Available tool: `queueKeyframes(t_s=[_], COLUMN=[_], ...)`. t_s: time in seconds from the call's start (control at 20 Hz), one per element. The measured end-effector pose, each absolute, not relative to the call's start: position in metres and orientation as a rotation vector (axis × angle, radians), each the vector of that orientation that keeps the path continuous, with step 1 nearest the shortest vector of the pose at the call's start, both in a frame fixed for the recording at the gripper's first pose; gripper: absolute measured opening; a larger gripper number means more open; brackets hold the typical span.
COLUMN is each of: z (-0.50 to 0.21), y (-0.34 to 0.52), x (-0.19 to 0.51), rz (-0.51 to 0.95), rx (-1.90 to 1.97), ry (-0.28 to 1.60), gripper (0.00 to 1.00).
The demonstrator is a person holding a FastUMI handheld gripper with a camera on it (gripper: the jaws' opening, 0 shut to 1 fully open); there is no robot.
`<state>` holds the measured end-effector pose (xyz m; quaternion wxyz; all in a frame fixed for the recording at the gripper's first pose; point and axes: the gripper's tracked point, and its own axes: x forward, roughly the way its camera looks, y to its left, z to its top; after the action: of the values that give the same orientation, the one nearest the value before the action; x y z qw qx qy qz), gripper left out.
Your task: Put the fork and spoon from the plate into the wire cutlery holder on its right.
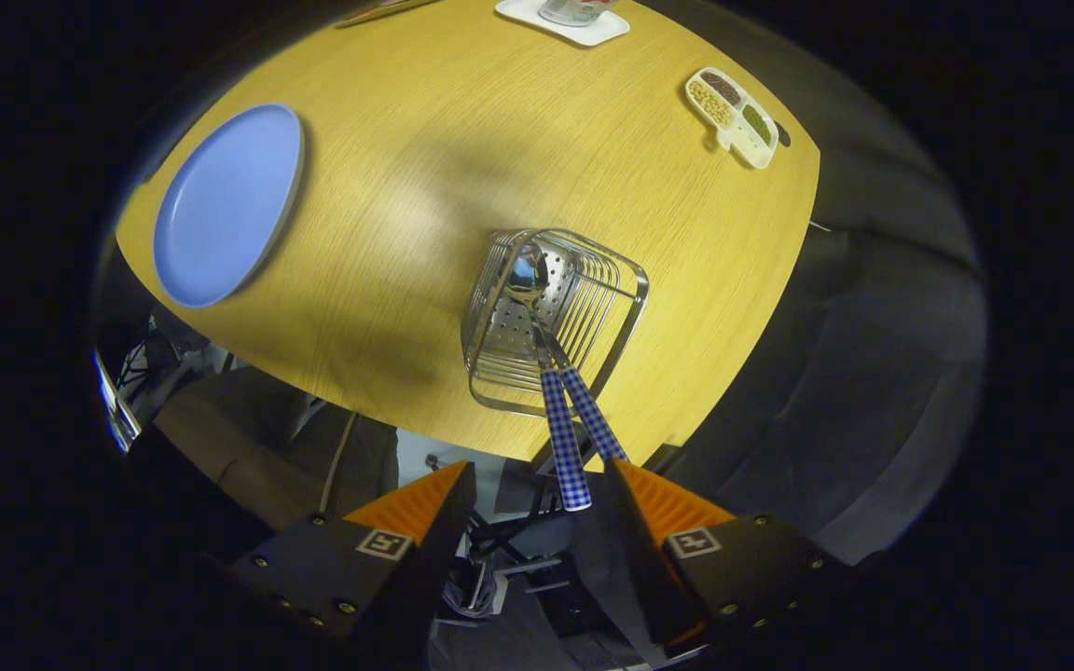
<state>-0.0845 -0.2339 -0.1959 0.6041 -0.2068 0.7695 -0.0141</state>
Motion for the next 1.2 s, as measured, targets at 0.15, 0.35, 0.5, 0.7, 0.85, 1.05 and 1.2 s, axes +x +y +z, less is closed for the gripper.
queueKeyframes(t_s=[0.15, 0.35, 0.5, 0.7, 0.85, 1.05, 1.2], z=[-0.182, -0.155, -0.132, -0.108, -0.078, -0.05, -0.03], y=[-0.228, -0.218, -0.21, -0.193, -0.193, -0.209, -0.229], x=[-0.082, -0.083, -0.081, -0.089, -0.093, -0.1, -0.099], rz=[-0.057, -0.094, -0.157, -0.19, -0.243, -0.286, -0.317], rx=[-0.456, -0.421, -0.369, -0.296, -0.258, -0.19, -0.134], ry=[1.714, 1.582, 1.423, 1.18, 0.965, 0.652, 0.398], gripper=[0.86, 0.86, 0.86, 0.87, 0.87, 0.86, 0.86])
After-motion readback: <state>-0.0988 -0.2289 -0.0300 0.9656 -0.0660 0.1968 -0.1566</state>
